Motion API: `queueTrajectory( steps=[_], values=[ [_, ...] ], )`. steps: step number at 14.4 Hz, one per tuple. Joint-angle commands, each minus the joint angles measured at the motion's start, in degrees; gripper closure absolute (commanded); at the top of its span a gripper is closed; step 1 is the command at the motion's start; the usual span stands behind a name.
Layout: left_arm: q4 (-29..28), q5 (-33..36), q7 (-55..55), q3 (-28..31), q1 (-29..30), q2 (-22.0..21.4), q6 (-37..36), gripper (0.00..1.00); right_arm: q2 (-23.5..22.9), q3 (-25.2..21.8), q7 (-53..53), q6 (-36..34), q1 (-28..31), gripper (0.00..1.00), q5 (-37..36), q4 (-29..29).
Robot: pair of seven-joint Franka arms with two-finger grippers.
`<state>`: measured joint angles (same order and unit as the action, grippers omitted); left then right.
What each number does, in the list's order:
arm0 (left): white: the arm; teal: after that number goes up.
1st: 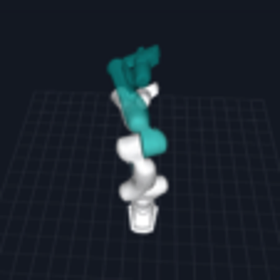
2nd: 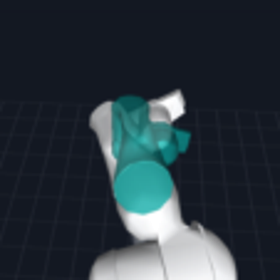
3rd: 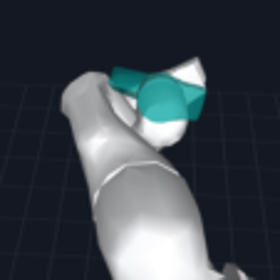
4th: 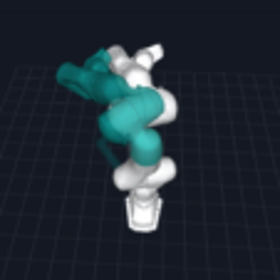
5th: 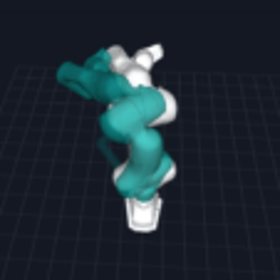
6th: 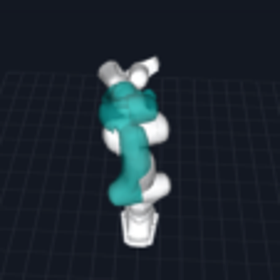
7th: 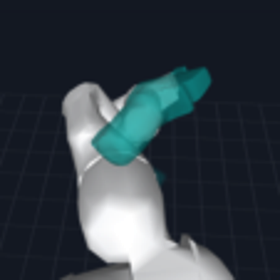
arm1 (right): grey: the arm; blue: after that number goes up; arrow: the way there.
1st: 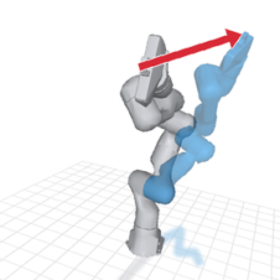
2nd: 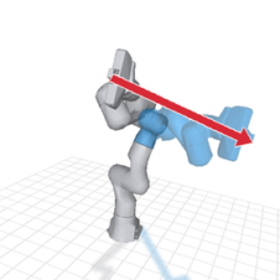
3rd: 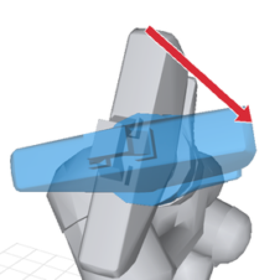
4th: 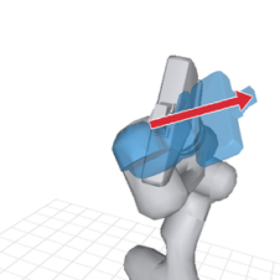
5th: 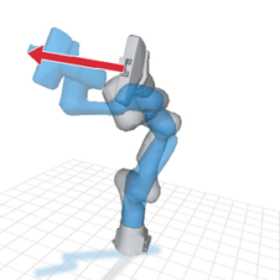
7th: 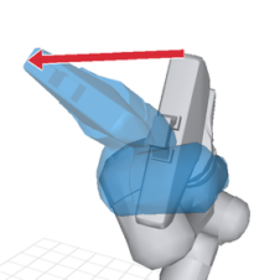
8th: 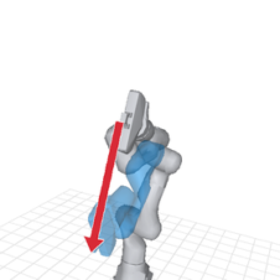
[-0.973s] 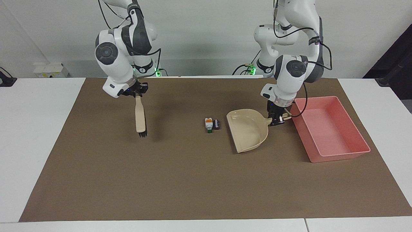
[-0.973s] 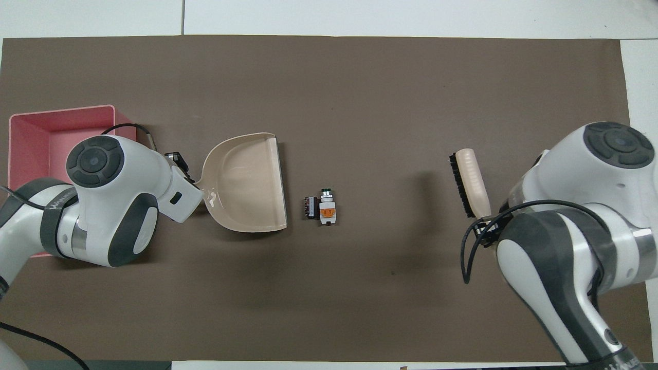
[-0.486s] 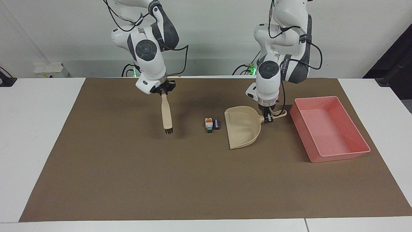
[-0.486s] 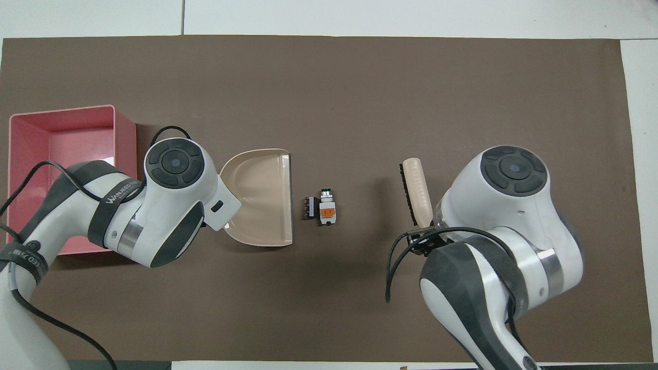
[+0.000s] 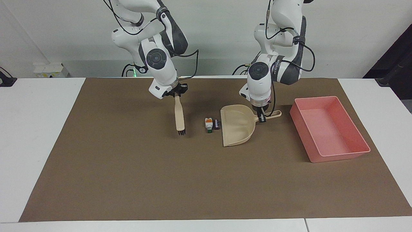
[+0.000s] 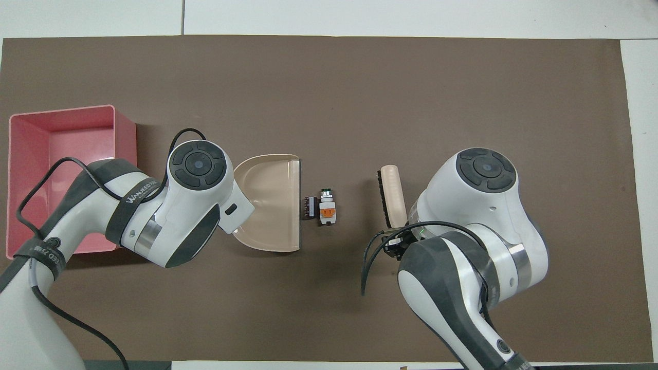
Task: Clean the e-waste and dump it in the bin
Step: 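Lift the brush with the right gripper and move it toward the dustpan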
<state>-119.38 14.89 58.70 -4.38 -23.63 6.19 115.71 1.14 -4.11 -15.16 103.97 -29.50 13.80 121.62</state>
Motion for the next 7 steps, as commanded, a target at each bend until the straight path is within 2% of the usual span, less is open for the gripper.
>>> queueTrajectory(
  steps=[1,3,7],
  values=[
    [0.99,2.16,-0.69,0.60,-1.94,0.76,-3.21,1.00,-2.28,-0.11,-2.67,3.16,-2.83,1.00,1.23,-0.51],
    [0.81,2.16,-0.87,0.60,-2.73,0.67,-4.09,1.00,-5.00,-0.11,-4.00,4.05,-4.77,1.00,1.23,-2.00],
    [0.64,2.16,-1.04,0.60,-3.26,0.49,-4.53,1.00,-6.33,-0.11,-5.67,5.63,-6.27,1.00,1.32,-2.27]
  ],
)
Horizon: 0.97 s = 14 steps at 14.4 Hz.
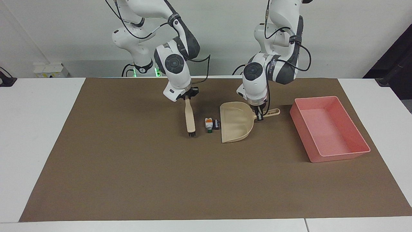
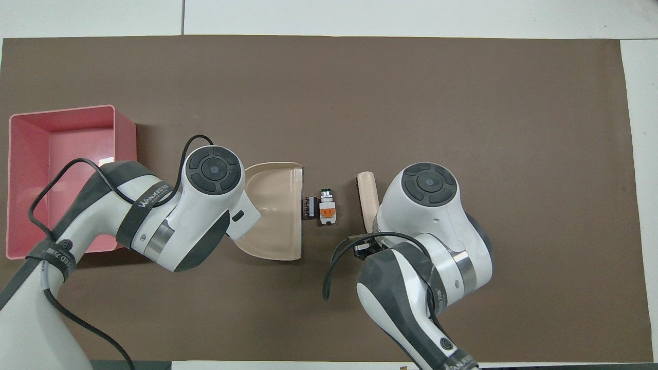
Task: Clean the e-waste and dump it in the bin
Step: 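Sweep the electronic part into the dustpan with the brush in the right gripper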
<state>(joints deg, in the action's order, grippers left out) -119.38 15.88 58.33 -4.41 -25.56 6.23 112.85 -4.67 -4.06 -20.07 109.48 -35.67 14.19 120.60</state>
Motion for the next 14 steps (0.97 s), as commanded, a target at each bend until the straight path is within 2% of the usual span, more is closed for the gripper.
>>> queueTrajectory(
  steps=[1,6,10,14],
  values=[
    [0.55,1.17,-0.68,0.63,-1.33,0.45,-1.93,1.00,-0.51,-0.16,-0.76,0.29,-0.10,1.00,0.92,-1.16],
    [0.55,1.17,-0.68,0.72,-1.24,0.45,-2.02,1.00,-3.85,-0.16,-2.95,3.72,-2.29,1.00,1.63,-1.68],
    [0.55,1.17,-0.68,0.72,-1.24,0.45,-2.02,1.00,-6.49,0.10,-5.41,4.25,-3.52,1.00,2.50,-4.49],
    [0.55,1.17,-0.59,0.72,-1.15,0.45,-2.11,1.00,-6.76,0.19,-7.08,4.42,-4.40,1.00,4.43,-5.55]
  ],
)
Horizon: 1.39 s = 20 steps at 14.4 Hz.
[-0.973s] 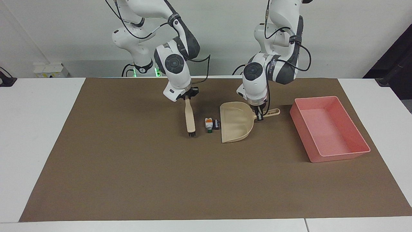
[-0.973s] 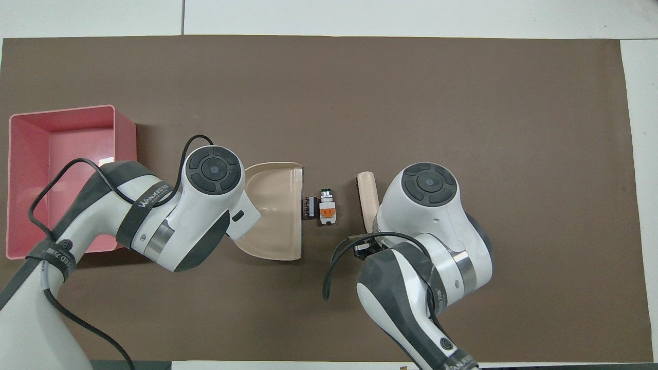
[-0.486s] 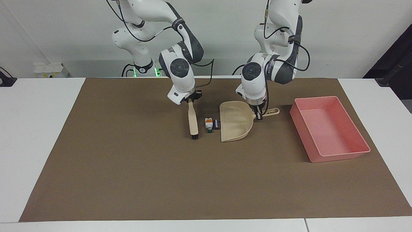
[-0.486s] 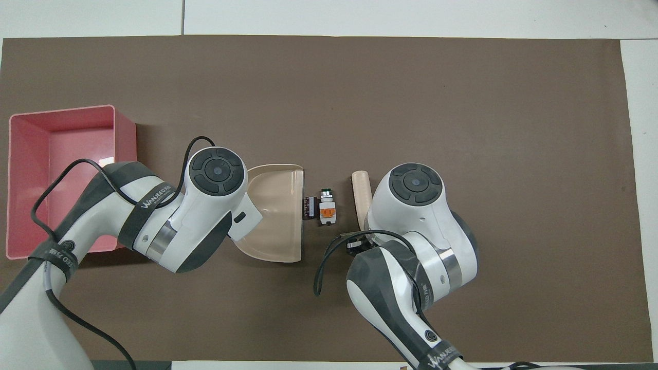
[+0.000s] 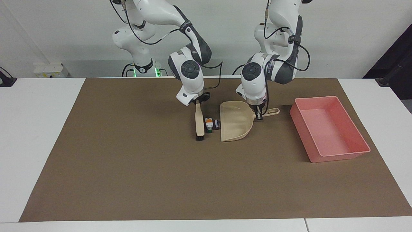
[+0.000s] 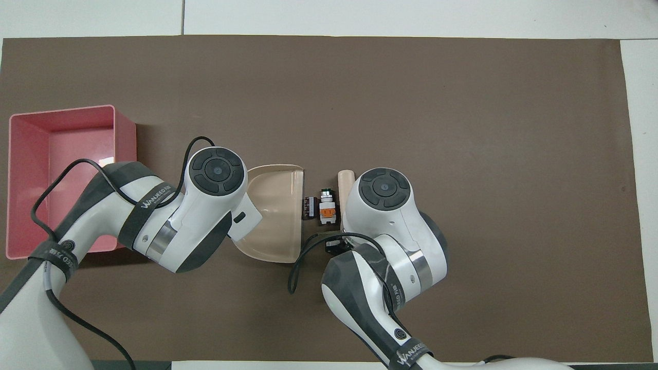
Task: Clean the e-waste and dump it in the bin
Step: 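Sweep the electronic part into the dustpan with the brush in the right gripper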
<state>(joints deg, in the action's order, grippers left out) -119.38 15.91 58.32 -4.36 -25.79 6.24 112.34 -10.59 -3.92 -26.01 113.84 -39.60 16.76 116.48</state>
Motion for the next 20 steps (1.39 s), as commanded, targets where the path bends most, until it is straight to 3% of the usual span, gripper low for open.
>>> queueTrajectory(
  steps=[1,10,20],
  values=[
    [0.55,1.14,-0.57,0.67,-0.93,0.44,-1.60,1.00,-0.92,0.06,-1.76,0.15,-0.56,1.00,2.83,-1.61],
    [0.64,1.23,-0.31,0.67,-0.76,0.44,-2.13,1.00,-2.68,0.15,-4.49,4.46,-4.34,1.00,3.37,-2.05],
    [0.64,1.23,0.22,0.67,-0.32,0.44,-2.04,1.00,-5.49,0.15,-9.41,6.04,-7.41,1.00,6.08,-7.32]
  ],
)
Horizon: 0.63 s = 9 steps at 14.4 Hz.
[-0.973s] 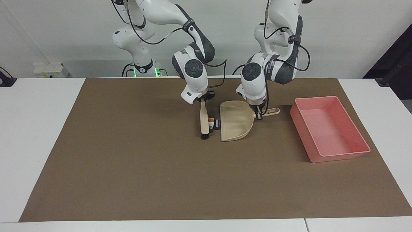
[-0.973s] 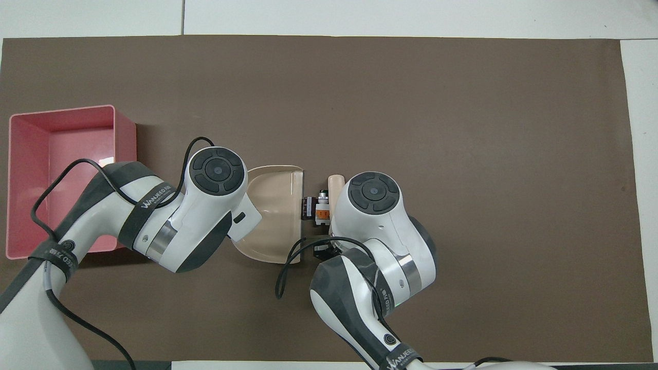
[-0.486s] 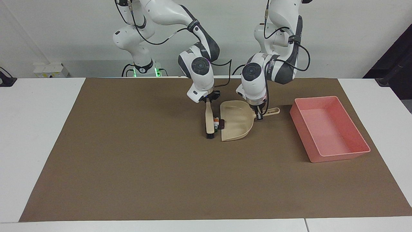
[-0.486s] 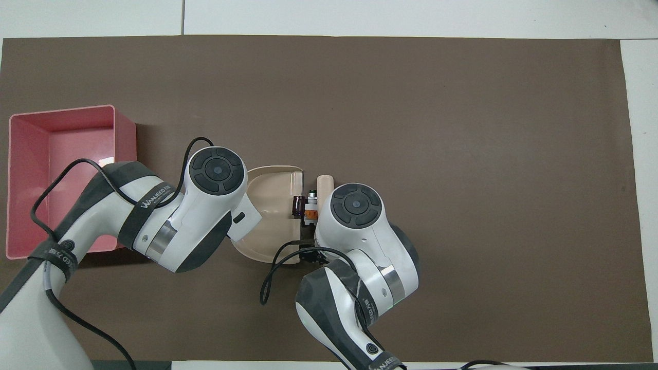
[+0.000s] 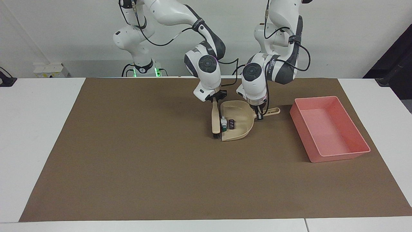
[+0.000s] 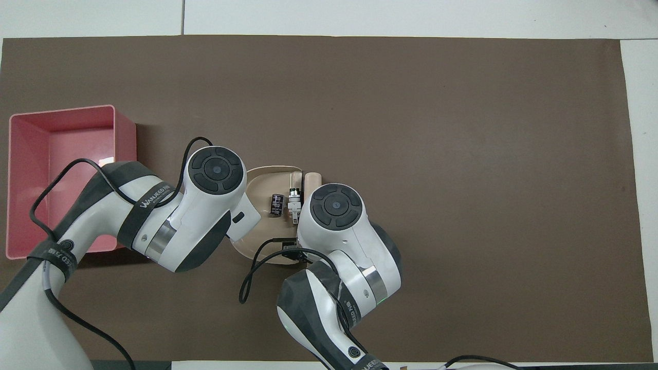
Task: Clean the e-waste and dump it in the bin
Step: 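Sweep the electronic part into the dustpan with the brush in the right gripper, then lift the dustpan with the left gripper while the right gripper returns the brush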
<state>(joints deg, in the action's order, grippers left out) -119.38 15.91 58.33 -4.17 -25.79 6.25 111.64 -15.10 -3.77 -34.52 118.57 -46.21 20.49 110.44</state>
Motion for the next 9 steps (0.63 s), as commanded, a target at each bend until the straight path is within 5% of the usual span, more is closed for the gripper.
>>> queueTrajectory(
  steps=[1,9],
  values=[
    [0.64,1.14,0.21,0.48,-0.31,0.43,-1.34,1.00,-1.33,-0.01,-0.99,2.01,-1.07,1.00,2.70,-1.28],
    [0.55,1.14,1.26,0.39,-0.14,0.34,-0.72,1.00,-3.70,-0.01,-5.29,4.74,-3.62,1.00,4.55,-3.82]
  ],
)
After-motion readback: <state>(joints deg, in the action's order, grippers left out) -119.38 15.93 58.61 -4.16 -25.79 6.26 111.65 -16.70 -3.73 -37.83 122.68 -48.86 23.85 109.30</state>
